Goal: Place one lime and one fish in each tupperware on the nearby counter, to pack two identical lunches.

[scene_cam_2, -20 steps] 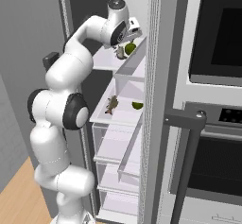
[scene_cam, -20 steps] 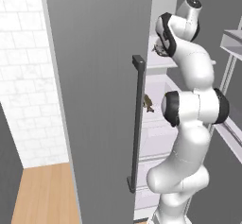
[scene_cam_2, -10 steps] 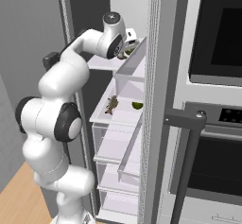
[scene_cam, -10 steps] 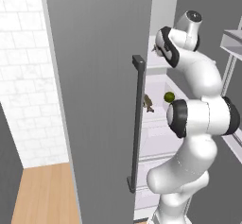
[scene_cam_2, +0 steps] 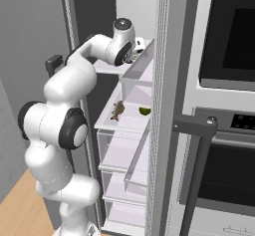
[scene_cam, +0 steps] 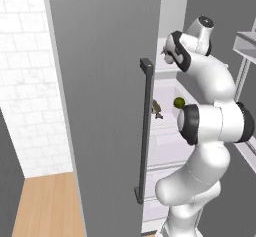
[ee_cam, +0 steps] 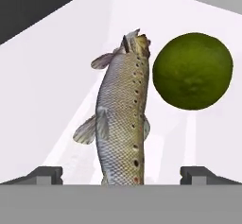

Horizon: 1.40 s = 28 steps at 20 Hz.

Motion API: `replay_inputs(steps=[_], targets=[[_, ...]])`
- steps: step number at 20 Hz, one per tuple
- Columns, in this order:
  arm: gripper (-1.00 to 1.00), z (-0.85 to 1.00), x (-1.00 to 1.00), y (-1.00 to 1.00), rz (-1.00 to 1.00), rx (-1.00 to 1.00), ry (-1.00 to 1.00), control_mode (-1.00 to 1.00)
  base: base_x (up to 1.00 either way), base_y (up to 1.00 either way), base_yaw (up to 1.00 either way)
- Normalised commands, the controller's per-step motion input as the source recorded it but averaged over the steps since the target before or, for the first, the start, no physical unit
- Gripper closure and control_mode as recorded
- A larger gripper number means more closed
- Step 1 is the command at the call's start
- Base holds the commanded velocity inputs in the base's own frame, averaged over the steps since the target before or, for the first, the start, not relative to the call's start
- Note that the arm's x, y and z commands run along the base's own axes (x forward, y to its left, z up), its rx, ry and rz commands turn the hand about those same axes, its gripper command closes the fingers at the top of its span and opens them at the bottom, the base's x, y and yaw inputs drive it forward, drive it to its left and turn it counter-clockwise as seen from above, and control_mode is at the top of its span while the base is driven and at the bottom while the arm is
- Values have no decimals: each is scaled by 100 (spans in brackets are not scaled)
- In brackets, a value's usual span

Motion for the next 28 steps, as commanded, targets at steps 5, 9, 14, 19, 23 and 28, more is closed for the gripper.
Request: replay_inputs(steps=[5,9,14,19,23,28], targets=[[-100,0,20,-28,0,5,0,-100,0,0,0],[-100,-10,5,-10,0,2,0,-100,0,0,0],[100,-46,-6,6,-3,4,4,-100,0,0,0],[100,-52,-32,16,-5,2,-1,-100,0,0,0],[100,-21,-62,8,-9,2,-6,-100,0,0,0],[100,0,-74,0,-6,3,-8,-100,0,0,0]])
